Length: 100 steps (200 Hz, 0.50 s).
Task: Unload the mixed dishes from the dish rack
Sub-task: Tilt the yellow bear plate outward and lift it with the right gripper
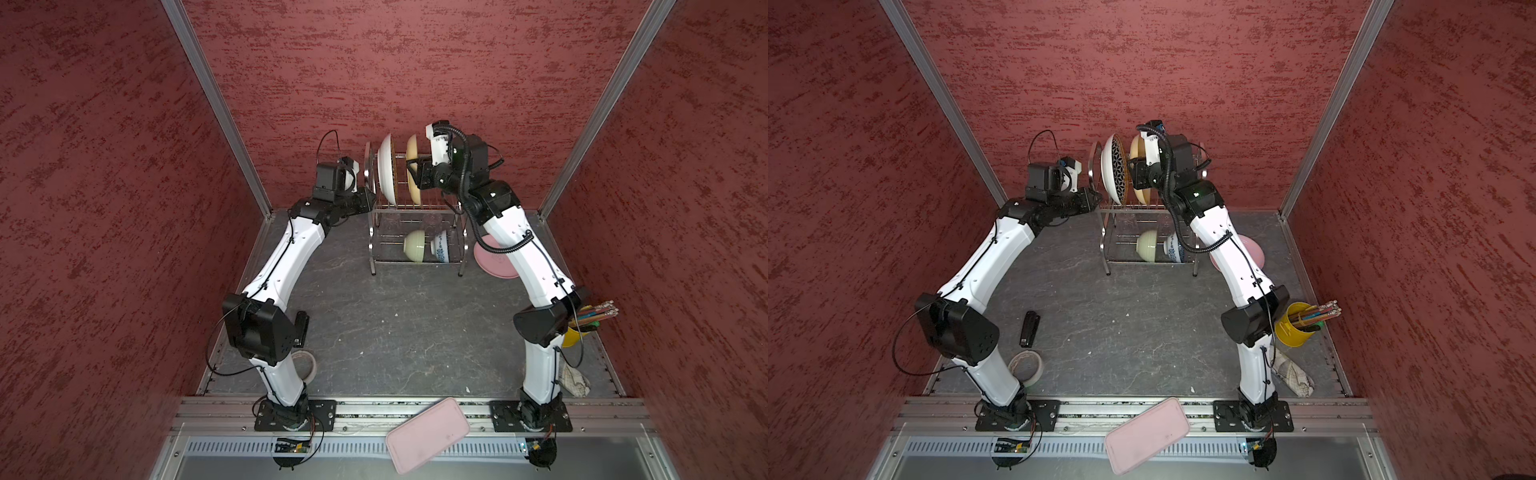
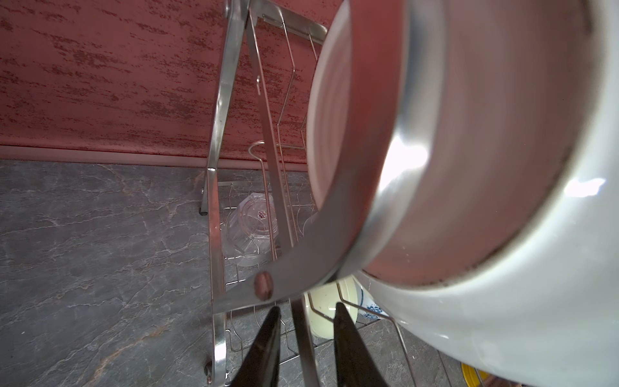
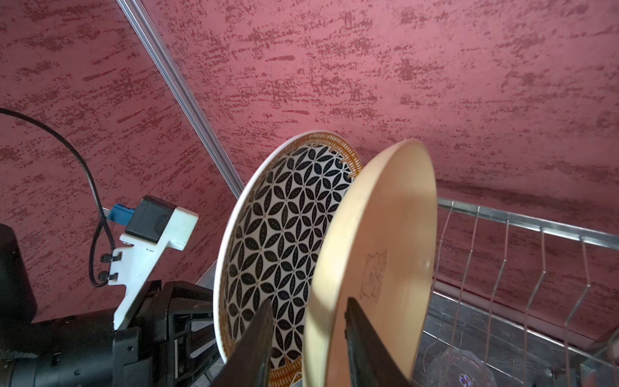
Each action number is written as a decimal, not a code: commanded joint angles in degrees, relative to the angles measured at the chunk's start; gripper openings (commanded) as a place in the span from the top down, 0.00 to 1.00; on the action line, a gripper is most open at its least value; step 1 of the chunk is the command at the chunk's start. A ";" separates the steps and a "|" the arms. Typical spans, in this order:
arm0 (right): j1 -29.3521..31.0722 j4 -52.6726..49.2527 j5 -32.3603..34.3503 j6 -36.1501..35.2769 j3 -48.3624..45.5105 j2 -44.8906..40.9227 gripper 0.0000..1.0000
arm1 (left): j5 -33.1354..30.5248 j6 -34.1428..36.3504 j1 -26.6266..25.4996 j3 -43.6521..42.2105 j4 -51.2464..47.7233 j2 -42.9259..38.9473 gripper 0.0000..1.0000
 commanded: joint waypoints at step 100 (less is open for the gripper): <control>-0.37 -0.51 -1.03 1.57 1.73 1.10 0.91 | -1.52 1.97 0.13 -1.37 -5.47 -0.07 0.71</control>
